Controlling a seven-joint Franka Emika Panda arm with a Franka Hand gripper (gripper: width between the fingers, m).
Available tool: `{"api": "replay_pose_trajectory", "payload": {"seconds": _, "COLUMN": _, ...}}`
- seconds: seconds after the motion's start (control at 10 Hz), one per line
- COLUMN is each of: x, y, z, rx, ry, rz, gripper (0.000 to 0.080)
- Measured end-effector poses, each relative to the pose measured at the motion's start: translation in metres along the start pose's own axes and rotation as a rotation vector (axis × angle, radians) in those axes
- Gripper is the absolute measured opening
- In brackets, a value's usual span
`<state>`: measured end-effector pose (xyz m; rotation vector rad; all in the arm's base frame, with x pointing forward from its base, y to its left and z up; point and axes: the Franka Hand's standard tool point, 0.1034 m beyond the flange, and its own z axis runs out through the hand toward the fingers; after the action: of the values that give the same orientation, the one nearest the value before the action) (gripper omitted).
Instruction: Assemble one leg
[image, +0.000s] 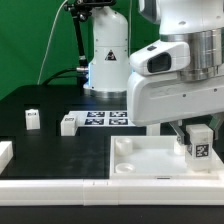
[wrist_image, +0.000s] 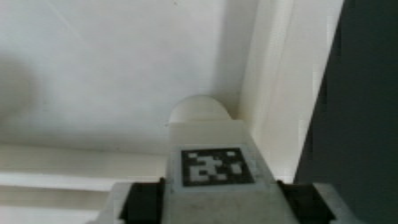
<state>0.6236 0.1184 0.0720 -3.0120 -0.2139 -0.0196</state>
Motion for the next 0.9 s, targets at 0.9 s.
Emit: {"api": "replay_pose_trajectory", "payload": {"seconds": 0.9, "x": -0.0034, "y": -0.0053, "z": 0.0036, "rx": 0.088, "ry": 0.027, "rz": 1.035, "gripper": 0.0295}}
